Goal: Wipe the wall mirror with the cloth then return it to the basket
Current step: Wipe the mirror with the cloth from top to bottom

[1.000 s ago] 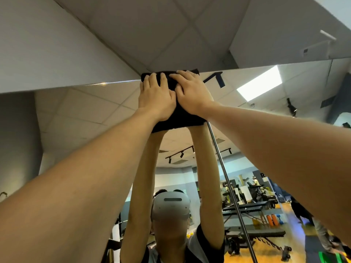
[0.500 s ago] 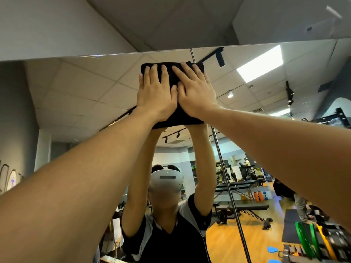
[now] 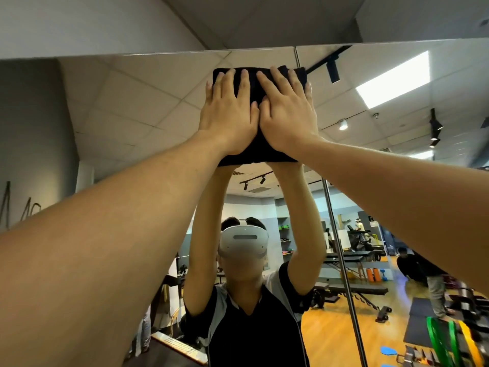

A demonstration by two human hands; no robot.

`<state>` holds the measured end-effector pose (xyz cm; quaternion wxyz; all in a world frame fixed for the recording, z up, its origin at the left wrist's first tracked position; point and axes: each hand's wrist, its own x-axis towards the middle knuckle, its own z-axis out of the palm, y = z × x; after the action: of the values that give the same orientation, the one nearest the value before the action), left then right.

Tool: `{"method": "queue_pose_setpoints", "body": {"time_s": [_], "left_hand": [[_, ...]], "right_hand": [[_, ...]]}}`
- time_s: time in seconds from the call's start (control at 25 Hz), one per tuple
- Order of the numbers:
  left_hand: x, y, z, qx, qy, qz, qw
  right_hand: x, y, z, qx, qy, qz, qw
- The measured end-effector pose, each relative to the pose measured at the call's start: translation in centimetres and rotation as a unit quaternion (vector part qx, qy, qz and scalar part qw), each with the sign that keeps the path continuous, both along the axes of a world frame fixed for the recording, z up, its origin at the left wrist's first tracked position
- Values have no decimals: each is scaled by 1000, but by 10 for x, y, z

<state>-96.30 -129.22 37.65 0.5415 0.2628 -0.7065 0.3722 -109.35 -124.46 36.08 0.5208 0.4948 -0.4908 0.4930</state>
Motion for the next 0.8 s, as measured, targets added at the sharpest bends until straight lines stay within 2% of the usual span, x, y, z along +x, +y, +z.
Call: {"method": "queue_pose_setpoints", "body": {"time_s": [0.28, 0.8], "left_hand": [[46, -9, -4, 22, -1, -1, 1000], [189, -64, -13, 18, 5, 13, 1000]], "right_hand": [[45, -19, -1, -6, 9, -6, 1000], [189, -77, -9, -1, 15, -6, 1000]]}}
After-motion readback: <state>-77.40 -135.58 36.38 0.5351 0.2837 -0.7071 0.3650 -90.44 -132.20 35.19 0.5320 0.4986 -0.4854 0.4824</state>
